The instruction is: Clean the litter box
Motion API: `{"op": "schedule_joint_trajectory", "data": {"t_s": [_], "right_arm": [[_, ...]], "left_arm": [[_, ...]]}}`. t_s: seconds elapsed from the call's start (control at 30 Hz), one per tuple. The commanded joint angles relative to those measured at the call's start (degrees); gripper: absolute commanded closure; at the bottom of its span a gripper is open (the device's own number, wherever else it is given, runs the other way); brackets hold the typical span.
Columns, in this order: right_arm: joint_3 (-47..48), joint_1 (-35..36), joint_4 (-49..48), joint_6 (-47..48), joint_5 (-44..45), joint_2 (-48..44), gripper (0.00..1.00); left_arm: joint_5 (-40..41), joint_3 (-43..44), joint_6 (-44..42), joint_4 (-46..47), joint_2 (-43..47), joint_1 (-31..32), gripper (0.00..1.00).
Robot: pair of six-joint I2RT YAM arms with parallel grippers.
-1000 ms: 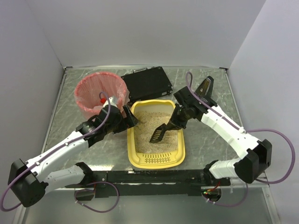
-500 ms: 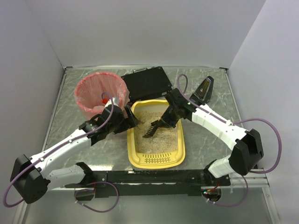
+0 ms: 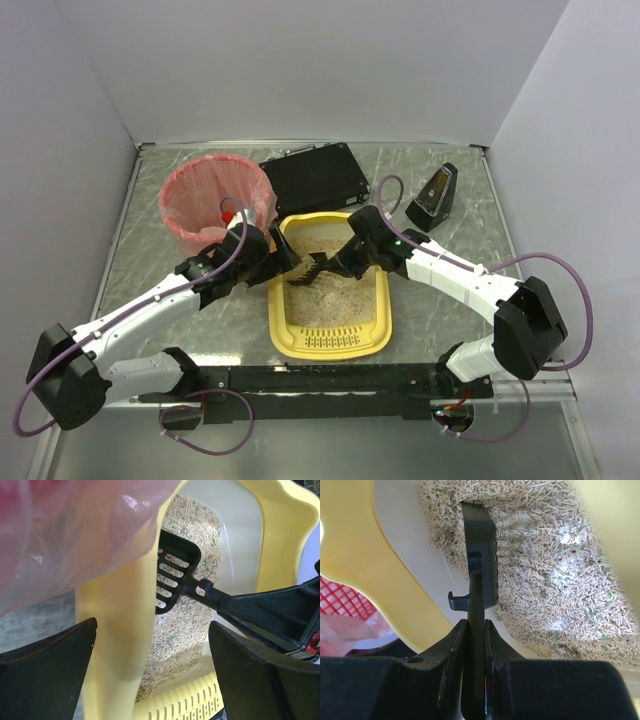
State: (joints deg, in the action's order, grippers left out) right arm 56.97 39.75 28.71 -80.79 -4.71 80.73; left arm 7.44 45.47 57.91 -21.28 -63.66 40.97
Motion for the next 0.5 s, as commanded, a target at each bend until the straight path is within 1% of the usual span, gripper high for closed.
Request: {"op": "schedule_joint_trajectory", "data": {"t_s": [0.0, 0.13, 0.2, 0.33, 0.4, 0.47], "right_arm": [[-2.91, 0.86, -6.11, -3.58, 4.62, 1.80, 1.00], [-3.71, 2.00, -5.51, -3.50, 9.53, 1.19, 1.00], [-4.23, 2.44, -5.16, -3.14, 13.57, 0.75, 1.00], [-4.76, 2.44, -6.82, 0.02, 15.96, 1.01, 1.00], [-5.55, 2.53, -7.08, -0.41, 16.48, 1.19, 1.00], [-6.60, 2.44, -9.97, 0.81, 16.66, 1.53, 1.00]], "left_arm": [[0.64, 1.72, 1.24, 1.77, -1.29, 0.16, 0.01], [0.91, 1.81, 1.77, 1.77, -1.64, 0.16, 0.03], [0.99, 1.64, 1.94, 2.03, -1.82, 0.25, 0.04], [0.91, 1.72, 2.21, 1.77, -2.61, 0.16, 0.05], [0.82, 1.90, 2.21, 1.15, -3.14, 0.25, 0.05], [0.82, 1.55, 2.38, 1.41, -3.14, 0.25, 0.05]]}}
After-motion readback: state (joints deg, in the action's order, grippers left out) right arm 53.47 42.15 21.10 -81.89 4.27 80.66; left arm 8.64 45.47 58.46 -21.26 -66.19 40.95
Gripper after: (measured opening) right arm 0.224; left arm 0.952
